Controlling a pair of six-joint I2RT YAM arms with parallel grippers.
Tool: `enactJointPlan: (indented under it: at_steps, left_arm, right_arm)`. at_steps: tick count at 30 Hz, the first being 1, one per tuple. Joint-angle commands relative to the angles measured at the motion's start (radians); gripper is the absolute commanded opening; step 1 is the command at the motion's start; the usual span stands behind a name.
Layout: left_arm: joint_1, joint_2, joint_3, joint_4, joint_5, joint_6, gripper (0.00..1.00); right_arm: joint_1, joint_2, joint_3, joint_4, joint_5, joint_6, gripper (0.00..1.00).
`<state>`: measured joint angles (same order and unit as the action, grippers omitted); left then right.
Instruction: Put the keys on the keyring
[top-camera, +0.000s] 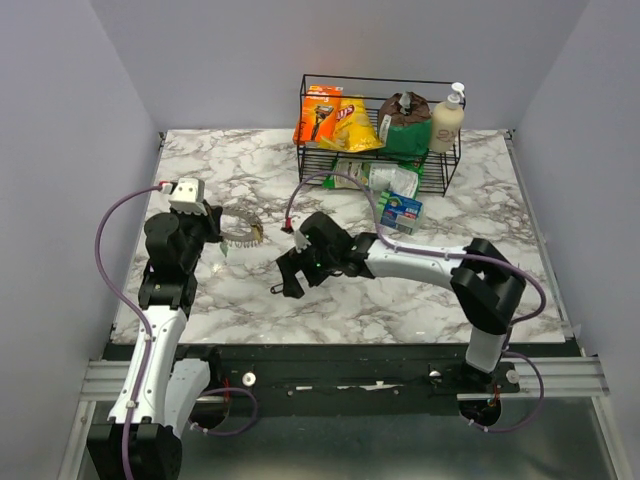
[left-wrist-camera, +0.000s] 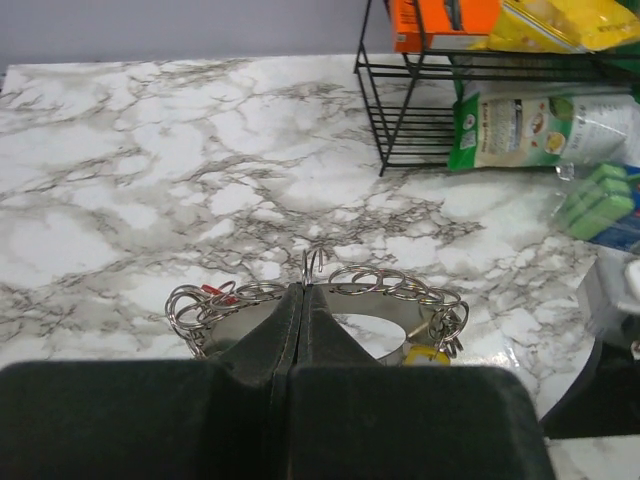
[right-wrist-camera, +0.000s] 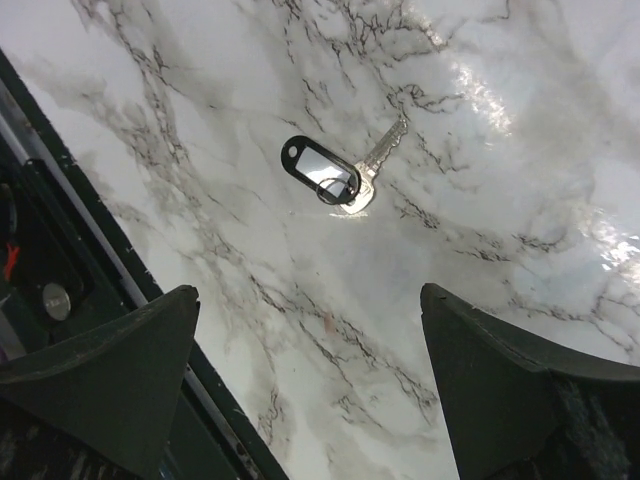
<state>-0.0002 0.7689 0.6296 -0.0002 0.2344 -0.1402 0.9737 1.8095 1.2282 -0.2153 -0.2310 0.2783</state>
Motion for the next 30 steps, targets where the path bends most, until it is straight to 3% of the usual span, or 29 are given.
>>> enactJointPlan:
  at_steps: [1, 4, 17, 30]
  left_arm:
    - [0.026, -0.008, 0.022, 0.065, -0.147, -0.032, 0.0]
    - [0.031, -0.013, 0.033, 0.065, -0.187, -0.029, 0.0]
    - [0.031, -0.033, 0.021, 0.066, -0.167, -0.027, 0.0]
    - [0.031, -0.026, -0.004, 0.094, -0.145, -0.039, 0.0]
  right_arm:
    - [0.04, 0.094, 0.086, -0.05, 0.127, 0.048, 1.0]
    - [0.048, 0.145, 0.117, -0.052, 0.145, 0.074, 0.99]
    - [0.056, 0.283, 0.234, -0.098, 0.205, 0.13, 0.67]
    - [0.085, 0.323, 0.284, -0.154, 0.208, 0.137, 0.51]
